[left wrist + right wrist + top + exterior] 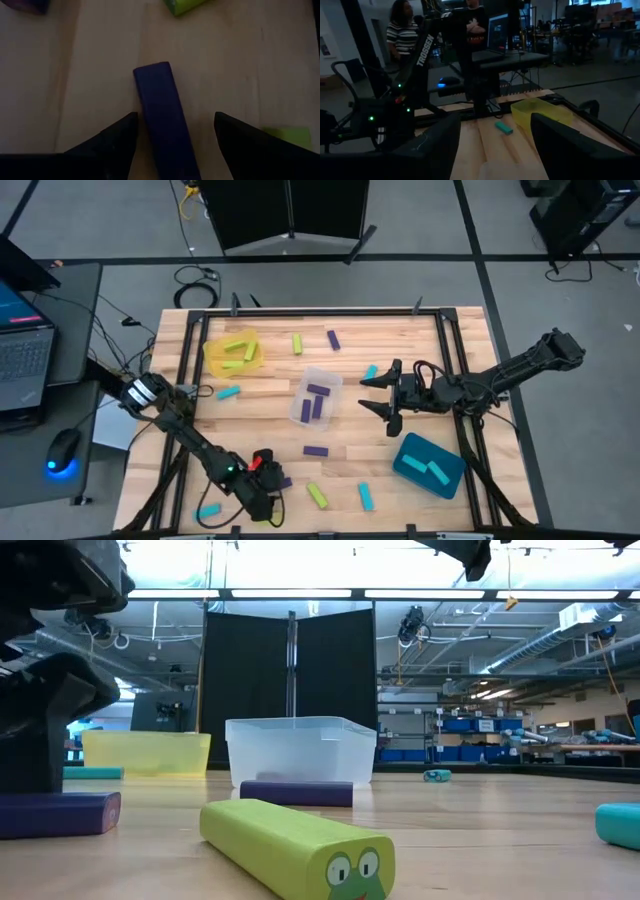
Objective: Sort blocks
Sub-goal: Put the bottom violet block into the transparent bin
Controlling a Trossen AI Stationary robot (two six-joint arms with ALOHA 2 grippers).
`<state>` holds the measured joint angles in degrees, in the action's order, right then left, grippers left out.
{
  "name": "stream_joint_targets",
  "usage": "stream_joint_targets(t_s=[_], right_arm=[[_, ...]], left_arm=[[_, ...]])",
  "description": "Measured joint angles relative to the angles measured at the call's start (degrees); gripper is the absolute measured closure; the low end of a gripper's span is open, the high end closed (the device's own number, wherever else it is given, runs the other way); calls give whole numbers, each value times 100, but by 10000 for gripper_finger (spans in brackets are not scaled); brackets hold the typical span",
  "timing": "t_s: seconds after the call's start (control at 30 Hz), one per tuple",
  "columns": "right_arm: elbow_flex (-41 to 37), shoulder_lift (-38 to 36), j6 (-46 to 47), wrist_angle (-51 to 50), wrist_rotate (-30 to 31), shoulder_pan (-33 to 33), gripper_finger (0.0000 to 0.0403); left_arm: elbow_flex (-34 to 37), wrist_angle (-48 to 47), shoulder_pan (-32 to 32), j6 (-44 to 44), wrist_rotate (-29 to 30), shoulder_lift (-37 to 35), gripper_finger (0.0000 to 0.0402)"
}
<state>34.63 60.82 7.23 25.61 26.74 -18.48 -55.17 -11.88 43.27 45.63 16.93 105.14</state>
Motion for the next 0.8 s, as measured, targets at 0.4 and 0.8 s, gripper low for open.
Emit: stream_joint_targets(t_s=[0.4, 0.8], right_arm=[[0, -1, -34, 7, 3, 101, 151], [0, 0, 6, 62, 5, 111, 151]], left_arm=[[-1, -347, -2, 159, 203, 62, 302], [32, -723, -228, -958, 1710, -1189, 297]])
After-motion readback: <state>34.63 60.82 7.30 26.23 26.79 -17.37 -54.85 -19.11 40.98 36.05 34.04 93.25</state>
